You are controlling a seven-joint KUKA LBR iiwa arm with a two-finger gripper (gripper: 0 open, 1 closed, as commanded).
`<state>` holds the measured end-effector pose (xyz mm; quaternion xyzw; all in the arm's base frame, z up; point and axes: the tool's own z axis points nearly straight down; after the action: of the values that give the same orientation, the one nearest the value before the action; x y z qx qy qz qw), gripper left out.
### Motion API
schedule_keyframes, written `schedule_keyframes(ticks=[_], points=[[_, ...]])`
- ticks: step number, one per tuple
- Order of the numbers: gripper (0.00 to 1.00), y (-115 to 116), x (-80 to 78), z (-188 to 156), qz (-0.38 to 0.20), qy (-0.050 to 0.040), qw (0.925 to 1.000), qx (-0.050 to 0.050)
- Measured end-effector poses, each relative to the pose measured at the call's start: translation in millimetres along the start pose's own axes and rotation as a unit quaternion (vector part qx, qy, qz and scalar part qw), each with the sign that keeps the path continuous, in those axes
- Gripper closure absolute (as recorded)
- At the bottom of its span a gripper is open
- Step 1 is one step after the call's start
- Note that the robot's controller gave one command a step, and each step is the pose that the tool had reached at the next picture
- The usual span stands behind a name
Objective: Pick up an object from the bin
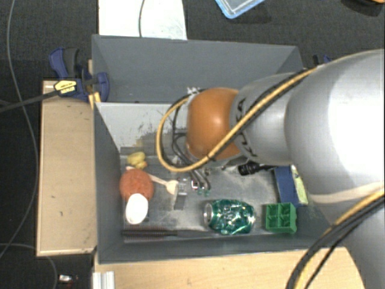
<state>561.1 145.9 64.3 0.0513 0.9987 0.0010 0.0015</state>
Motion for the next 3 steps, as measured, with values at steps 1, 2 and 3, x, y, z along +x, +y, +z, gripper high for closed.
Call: schedule_keyframes(ticks=[1, 2, 3], points=[[0.00, -0.3, 1.0, 1.0, 0.001, -0.0010, 1.0000, -0.001], [1.00, 0.4, -1.5, -1.9, 0.004, -0.0027, 1.0000, -0.002], [1.00, 0.5, -1.5, -2.0, 0.005, -0.0027, 1.0000, -0.002]])
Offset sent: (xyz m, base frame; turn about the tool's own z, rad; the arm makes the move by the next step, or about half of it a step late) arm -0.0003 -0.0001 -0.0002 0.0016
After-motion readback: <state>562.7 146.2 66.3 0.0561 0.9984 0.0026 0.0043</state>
